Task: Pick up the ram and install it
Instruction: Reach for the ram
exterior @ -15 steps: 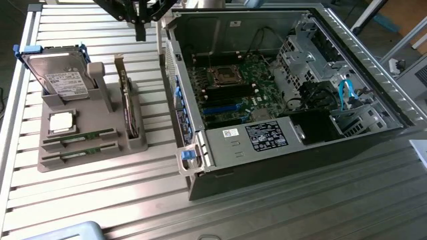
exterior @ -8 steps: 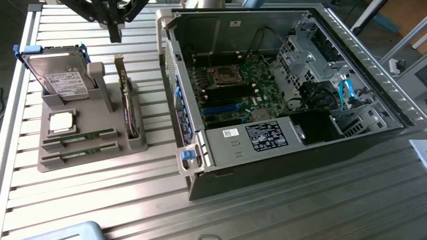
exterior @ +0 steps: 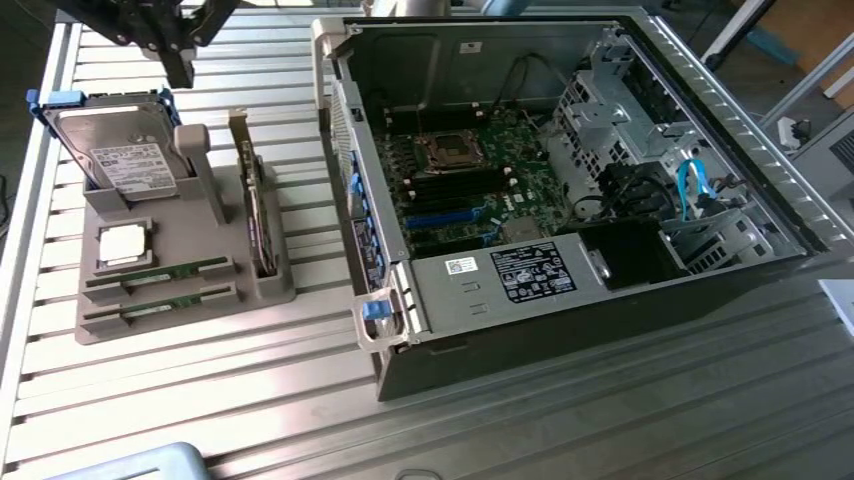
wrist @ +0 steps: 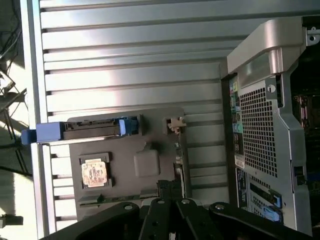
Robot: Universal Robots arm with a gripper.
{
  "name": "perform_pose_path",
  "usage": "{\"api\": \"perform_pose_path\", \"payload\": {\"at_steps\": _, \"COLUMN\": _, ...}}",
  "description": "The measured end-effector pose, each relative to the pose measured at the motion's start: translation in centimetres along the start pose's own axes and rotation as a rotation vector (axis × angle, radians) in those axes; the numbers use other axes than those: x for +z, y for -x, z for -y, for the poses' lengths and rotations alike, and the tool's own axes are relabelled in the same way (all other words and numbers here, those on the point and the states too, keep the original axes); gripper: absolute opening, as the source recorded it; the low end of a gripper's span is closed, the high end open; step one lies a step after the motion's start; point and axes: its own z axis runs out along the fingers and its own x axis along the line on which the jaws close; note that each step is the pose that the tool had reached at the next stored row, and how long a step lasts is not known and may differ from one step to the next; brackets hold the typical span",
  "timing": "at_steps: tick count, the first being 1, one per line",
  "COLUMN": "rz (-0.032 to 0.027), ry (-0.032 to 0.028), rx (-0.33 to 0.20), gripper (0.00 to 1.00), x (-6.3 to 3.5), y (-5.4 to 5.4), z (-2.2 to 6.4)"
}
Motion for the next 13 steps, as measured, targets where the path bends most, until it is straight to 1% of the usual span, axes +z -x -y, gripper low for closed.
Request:
{"api": "perform_pose_path", "payload": {"at_steps": 1, "rz": -0.0002, "ry": -0.0001, "rx": 0.0, "gripper": 0.1, "x": -0.03, "y": -1.0, "z": 0.07}}
{"api": "perform_pose_path", "payload": {"at_steps": 3, "rz": 0.0, "ry": 0.0001, "rx": 0.0, "gripper": 0.1, "x": -0.06, "y": -2.3, "z": 0.17}}
{"api": "perform_pose_path", "payload": {"at_steps": 4, "rz": 0.0, "ry": 0.0, "rx": 0.0, "gripper": 0.1, "x": -0.07, "y": -2.7, "z": 0.2}}
{"api": "perform_pose_path", "payload": {"at_steps": 7, "rz": 0.0, "ry": 0.0001, "rx": 0.0, "gripper": 0.1, "x": -0.1, "y": -3.6, "z": 0.27}}
{"api": "perform_pose_path", "payload": {"at_steps": 13, "rz": -0.0001, "ry": -0.0001, "rx": 0.0, "gripper": 0.1, "x": -0.11, "y": -3.7, "z": 0.28}}
